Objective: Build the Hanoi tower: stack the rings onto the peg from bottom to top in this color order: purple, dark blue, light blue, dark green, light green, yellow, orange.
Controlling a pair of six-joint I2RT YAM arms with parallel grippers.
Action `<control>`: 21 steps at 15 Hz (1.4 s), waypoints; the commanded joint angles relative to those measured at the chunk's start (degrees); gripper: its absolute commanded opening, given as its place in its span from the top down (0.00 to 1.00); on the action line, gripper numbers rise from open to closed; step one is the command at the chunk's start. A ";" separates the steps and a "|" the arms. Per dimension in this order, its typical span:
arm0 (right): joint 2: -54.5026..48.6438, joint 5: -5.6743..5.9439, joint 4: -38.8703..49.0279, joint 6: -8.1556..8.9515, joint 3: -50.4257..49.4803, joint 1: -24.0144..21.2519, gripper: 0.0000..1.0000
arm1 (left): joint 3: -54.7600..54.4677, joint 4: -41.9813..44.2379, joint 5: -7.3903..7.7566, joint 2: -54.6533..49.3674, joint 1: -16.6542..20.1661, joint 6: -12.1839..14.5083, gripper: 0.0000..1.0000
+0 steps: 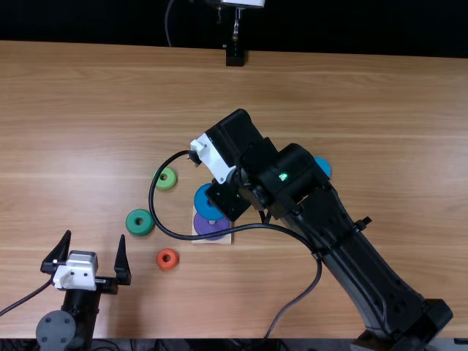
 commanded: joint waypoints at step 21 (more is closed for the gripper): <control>2.42 0.00 -0.21 0.32 4.33 -0.24 1.00 | -0.95 -1.31 0.98 -0.67 0.17 0.23 0.00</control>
